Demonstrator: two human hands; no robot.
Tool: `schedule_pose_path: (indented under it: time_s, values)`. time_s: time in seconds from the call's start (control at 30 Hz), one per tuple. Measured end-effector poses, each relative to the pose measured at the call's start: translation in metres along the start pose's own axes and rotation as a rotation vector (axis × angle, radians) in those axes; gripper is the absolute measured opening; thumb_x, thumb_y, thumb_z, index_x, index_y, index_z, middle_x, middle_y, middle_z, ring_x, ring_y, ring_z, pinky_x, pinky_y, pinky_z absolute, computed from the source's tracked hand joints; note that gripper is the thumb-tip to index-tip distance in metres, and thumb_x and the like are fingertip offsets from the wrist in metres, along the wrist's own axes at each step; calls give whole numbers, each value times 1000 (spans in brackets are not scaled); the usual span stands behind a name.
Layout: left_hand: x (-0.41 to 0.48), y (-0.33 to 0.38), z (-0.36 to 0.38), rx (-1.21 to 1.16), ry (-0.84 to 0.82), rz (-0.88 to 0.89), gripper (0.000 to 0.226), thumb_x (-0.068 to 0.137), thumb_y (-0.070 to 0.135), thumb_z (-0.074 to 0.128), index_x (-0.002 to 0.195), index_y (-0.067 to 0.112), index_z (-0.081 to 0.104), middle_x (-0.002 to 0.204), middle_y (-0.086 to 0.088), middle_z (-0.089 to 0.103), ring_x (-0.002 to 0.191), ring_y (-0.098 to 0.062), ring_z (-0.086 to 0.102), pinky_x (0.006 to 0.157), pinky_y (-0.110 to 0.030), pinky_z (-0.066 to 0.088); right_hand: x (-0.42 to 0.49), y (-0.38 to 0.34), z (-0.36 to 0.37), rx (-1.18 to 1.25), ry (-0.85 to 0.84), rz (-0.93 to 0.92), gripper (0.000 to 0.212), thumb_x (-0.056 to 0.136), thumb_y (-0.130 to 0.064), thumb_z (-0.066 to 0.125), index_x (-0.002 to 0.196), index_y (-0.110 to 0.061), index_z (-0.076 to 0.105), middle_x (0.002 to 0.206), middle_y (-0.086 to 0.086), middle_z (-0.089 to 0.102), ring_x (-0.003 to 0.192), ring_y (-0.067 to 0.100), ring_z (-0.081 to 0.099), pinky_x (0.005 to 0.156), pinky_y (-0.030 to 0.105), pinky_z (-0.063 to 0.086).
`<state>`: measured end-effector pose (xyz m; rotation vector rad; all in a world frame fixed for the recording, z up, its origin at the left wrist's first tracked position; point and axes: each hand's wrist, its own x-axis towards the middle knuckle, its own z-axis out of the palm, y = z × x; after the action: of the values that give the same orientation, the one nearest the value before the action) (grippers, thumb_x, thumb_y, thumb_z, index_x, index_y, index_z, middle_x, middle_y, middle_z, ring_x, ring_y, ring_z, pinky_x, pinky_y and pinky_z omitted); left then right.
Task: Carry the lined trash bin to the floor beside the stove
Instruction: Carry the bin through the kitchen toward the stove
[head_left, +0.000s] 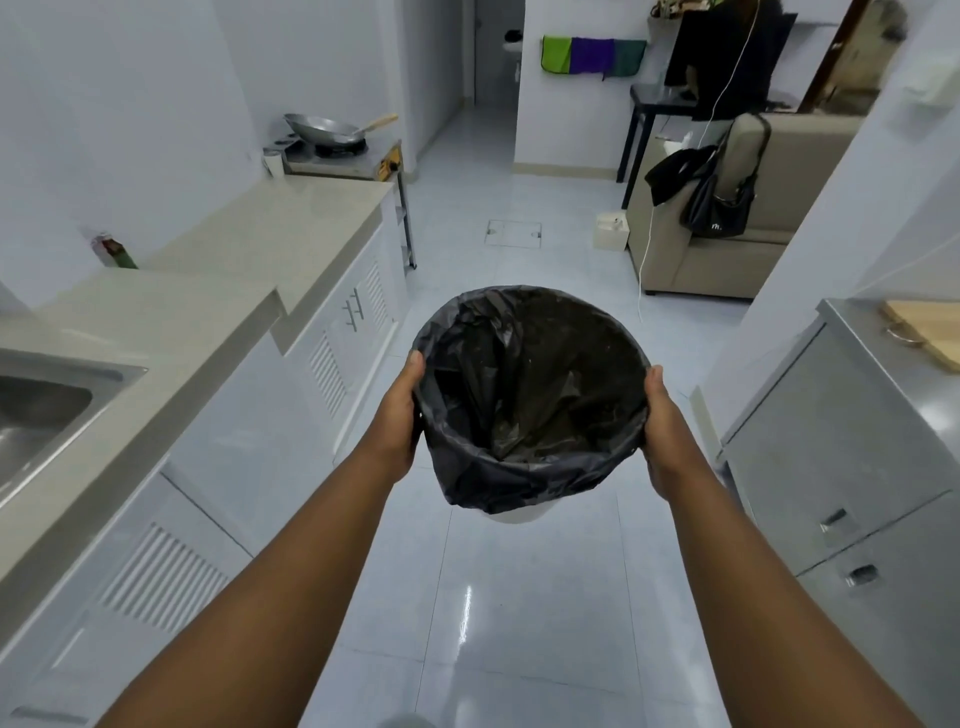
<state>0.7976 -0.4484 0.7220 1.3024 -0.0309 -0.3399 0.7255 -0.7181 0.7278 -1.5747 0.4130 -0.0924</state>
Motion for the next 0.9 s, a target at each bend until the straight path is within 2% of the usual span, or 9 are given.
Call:
schedule_pose_path:
  time_s: [0.1, 0.2, 0.33, 0.6, 0.77, 0.9]
  values:
    - [47, 3, -1, -19, 11, 2, 54, 96, 55, 39, 140, 28, 56, 137, 0, 64, 129, -22, 56, 116, -48, 35, 47, -8, 1, 22, 14, 6, 58, 97, -62, 21, 138, -35, 51, 134, -4, 56, 121, 16, 51, 107, 36, 38]
    - [89, 7, -2, -37, 6, -3, 51, 98, 49, 37, 140, 25, 55, 137, -1, 64, 129, -22, 57, 115, -47, 36, 85, -14, 7, 27, 20, 22, 48, 100, -54, 23, 130, -36, 56, 123, -5, 60, 113, 14, 56, 105, 38, 42]
    - [166, 11, -1, -56, -20, -7, 50, 99, 48, 37, 139, 25, 56, 135, 0, 65, 127, -21, 58, 114, -47, 37, 159, -20, 12, -4, 61, 34, 53, 101, -50, 24, 137, -27, 55, 135, 4, 60, 123, 22, 55, 110, 47, 40]
    - [330, 40, -3, -77, -40, -22, 50, 97, 24, 34, 144, 26, 50, 138, 0, 62, 127, -21, 58, 108, -40, 43, 310, -54, 25, -31, 144, 75, 56, 99, -52, 27, 139, -24, 54, 138, 6, 59, 126, 24, 53, 112, 48, 38]
    - [424, 54, 1, -43, -70, -43, 53, 95, 24, 34, 146, 27, 46, 142, 0, 59, 129, -20, 56, 109, -40, 42, 393, -68, 29, -4, 184, 92, 56, 100, -51, 26, 141, -23, 51, 140, 6, 56, 128, 25, 51, 113, 48, 37]
    - [489, 61, 14, -41, -45, -76, 50, 97, 23, 35, 144, 25, 49, 138, -2, 62, 124, -21, 59, 101, -37, 47, 460, -71, 22, 23, 211, 102, 58, 98, -54, 27, 143, -25, 49, 144, 8, 54, 130, 26, 51, 113, 49, 37]
